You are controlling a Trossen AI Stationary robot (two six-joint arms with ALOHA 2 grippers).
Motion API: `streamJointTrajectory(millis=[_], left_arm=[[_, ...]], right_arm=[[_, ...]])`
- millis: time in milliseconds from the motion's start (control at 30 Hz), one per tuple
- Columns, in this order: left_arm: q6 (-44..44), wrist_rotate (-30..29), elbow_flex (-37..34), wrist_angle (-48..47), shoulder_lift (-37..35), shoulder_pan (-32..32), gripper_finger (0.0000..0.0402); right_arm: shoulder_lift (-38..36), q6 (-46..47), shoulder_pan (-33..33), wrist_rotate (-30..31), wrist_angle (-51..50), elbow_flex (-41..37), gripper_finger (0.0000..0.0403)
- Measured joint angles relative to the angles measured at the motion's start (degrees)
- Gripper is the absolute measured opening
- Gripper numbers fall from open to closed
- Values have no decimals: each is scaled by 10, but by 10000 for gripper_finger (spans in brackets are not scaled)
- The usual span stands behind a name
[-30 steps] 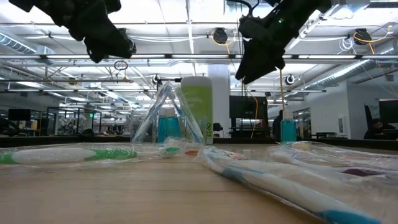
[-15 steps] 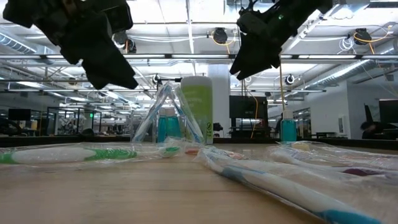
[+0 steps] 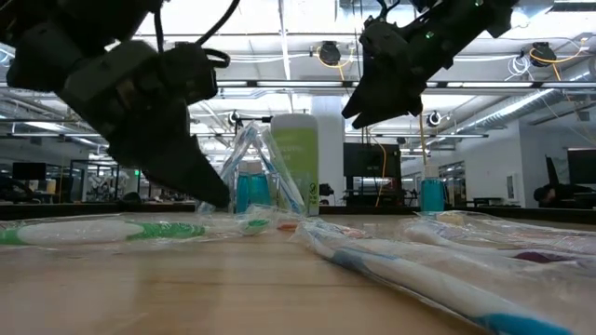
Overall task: Pick & Place toothbrushing station
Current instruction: Put the green toothbrush into the transparent organizer
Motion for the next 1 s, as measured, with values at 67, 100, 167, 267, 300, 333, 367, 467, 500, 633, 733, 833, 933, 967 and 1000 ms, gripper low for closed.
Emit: streamJointTrajectory(millis=[67, 100, 167, 267, 300, 333, 367, 467, 500, 633, 733, 833, 933, 967, 1000], left_arm=[[9, -8, 0, 12, 16, -3, 131], [13, -12, 0, 16, 22, -3, 131], [24, -16, 0, 14, 31, -3, 131], [43, -17, 0, 12, 47, -3, 131], [47, -18, 1, 10, 50, -3, 131], [47, -16, 2, 7, 53, -3, 131], [48, -15, 2, 0, 56, -3, 131], [46, -22, 3, -22, 57, -1, 131], [47, -28, 3, -25, 57, 0, 131], [72, -31, 3, -31, 57, 9, 131], [96, -25, 3, -37, 57, 16, 116], [135, -6, 3, -41, 57, 22, 76], [150, 18, 2, -45, 57, 30, 24], [148, 21, 2, -45, 57, 32, 15], [143, 21, 2, -45, 57, 34, 12]], right_arm=[[0, 6, 2, 0, 10, -4, 210], [0, 7, 2, 0, 10, -4, 210], [0, 7, 2, 0, 9, -5, 210], [0, 7, 2, 0, 10, -5, 210], [0, 7, 2, 0, 10, -5, 210], [0, 7, 2, 0, 10, -5, 210], [0, 7, 2, 0, 10, -5, 210], [0, 6, 2, 0, 10, -5, 210], [0, 6, 2, 0, 10, -5, 210], [0, 3, 2, 0, 10, -5, 210], [0, 3, 2, 0, 10, -5, 210], [0, 3, 2, 0, 10, -5, 210], [0, 3, 2, 0, 10, -5, 210], [0, 3, 2, 0, 10, -5, 210], [0, 3, 2, 0, 10, -5, 210]])
